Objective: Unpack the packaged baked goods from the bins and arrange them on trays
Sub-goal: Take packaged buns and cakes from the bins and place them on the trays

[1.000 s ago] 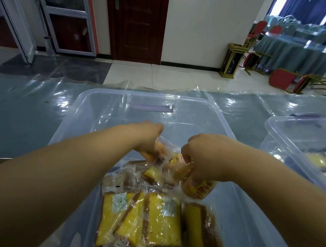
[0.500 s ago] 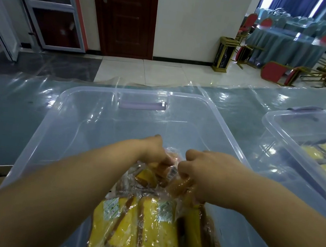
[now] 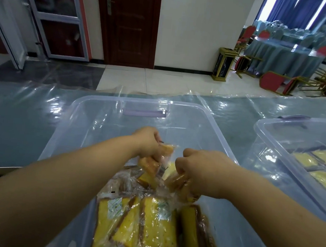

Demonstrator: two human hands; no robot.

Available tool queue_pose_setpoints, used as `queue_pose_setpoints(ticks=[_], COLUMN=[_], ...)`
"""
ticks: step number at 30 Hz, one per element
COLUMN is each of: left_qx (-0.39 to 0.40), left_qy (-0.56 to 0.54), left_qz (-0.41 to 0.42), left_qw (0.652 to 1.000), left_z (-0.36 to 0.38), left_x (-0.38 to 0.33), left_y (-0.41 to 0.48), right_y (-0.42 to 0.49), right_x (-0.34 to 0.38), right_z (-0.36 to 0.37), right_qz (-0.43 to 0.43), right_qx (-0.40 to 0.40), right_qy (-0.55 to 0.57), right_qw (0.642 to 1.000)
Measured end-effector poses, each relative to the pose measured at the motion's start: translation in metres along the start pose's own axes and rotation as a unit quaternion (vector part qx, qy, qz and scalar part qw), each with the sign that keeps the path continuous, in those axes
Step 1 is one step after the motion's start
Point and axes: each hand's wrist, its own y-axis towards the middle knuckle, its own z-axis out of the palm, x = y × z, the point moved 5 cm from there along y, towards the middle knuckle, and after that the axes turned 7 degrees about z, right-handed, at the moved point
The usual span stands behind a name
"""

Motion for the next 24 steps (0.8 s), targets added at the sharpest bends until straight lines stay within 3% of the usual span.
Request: queue_pose_setpoints(ticks=[8,13,17,24], left_qx=[-0.117,-0.211,-0.294,-0.386], left_qy=[0.065,0.032,-0.047,-0.050], left_qz=[0.044,0.099,0.121,0.151], left_qw=[0.990,0.972,0.947,0.908], left_z=[-0.057,-0.090,-0.111,-0.139], left_x=[-0.009,-0.011,-0.002,0.027], left_y=[-0.076,-0.151,-0.217,-0.332], right_y=[-0.027,-0.053,-0.075,-0.114], right_x=[0.011,0.025,0.043,0.104], right_z=[-0.039,-0.065,-0.083,-0.110], right_qz=[0.020,0.029,0.044,0.037], right_qx=[-0.060,-0.144,-0.205,-0.300], right_qy=[0.040,0.093,0.163,0.292], right_qw=[0.997,0.985,0.964,0.907])
